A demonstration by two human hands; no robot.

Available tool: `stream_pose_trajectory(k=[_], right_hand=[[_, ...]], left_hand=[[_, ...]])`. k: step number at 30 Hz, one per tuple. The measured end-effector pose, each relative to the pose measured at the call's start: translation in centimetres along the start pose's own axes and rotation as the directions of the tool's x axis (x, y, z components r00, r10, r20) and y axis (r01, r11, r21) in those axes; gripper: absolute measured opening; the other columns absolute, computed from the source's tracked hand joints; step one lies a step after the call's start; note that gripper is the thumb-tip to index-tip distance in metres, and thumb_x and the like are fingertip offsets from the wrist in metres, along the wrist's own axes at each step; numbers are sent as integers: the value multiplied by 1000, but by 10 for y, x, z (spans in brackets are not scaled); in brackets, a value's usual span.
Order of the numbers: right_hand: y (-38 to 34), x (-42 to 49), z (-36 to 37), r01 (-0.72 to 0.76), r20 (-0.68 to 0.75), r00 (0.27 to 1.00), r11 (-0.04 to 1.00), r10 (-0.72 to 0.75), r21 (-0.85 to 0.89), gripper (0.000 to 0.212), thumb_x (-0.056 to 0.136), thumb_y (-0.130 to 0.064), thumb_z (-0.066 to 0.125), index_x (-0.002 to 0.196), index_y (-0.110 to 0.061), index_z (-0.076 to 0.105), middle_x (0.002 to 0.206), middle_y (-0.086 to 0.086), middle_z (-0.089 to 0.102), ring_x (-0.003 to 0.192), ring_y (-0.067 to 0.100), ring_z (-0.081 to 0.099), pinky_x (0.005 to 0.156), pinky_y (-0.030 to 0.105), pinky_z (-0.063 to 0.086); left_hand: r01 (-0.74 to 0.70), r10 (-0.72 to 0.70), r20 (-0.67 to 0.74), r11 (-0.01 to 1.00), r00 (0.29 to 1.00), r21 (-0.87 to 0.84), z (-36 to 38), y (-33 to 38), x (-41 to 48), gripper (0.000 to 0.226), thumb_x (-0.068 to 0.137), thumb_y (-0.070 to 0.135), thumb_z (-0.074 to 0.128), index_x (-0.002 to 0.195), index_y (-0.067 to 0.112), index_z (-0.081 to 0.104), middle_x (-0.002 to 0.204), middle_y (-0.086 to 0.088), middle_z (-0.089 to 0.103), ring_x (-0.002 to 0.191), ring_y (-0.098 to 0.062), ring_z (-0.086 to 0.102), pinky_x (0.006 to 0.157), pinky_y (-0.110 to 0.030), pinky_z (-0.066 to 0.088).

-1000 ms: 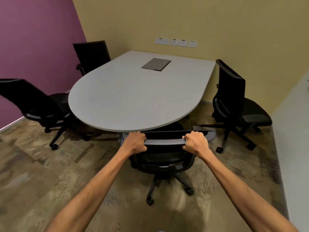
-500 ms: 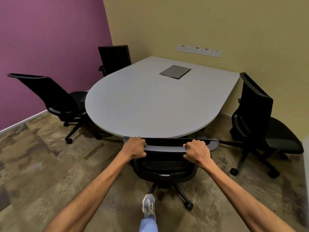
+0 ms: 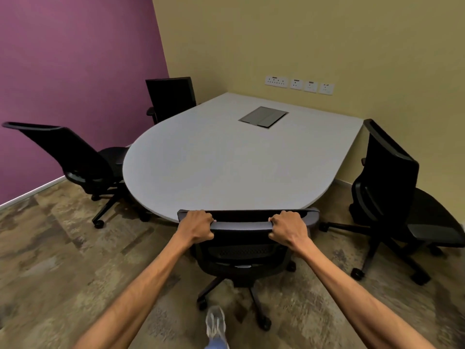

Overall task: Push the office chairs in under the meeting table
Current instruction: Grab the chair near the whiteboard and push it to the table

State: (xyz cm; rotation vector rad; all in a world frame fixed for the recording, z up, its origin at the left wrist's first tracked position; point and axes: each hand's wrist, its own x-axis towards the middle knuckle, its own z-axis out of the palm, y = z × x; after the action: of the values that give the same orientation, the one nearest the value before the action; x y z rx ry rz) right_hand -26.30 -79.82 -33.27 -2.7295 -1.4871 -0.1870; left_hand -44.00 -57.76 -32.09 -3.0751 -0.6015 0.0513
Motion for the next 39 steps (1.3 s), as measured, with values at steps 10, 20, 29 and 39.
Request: stream_pose_trajectory(k=[10,20,29,39], right_hand=[[24,41,5,45,7,999,998,-45,-50,21,72,-32,55,75,-18,71,54,0,57,49,19,47,48,28,23],[78,46,-4,87,95,992,991,-78,-102,24,81,-34,53,88,-21,72,68,1,67,66,24,61,56,29,30],[60,32,-4,96,70,993,994,-93,-42,26,80,-32,52,90,-20,73,66,3,67,64,24,62,55,29,33],[50,28,-3,91,43,995,996,-91,3,25,76,-33,52,83,-21,73,63,1,66,57,21,57,54,28,31]], left_hand=[[-14,14,-16,999,1000,-51,-1,-3,33,21,80,26,56,78,8,66,70,-8,64,66,-29,61,65,-39,50],[-16,10,-53,995,999,-97,3,51,34,24,77,23,55,87,7,69,79,-13,70,71,-33,64,64,-35,47],[-1,-1,-40,998,999,-59,5,36,28,26,76,26,56,91,10,70,82,-9,71,75,-30,64,67,-35,45],[22,-22,3,1000,1000,3,1,27,26,21,73,25,56,82,13,70,77,-7,71,71,-28,64,66,-35,48]])
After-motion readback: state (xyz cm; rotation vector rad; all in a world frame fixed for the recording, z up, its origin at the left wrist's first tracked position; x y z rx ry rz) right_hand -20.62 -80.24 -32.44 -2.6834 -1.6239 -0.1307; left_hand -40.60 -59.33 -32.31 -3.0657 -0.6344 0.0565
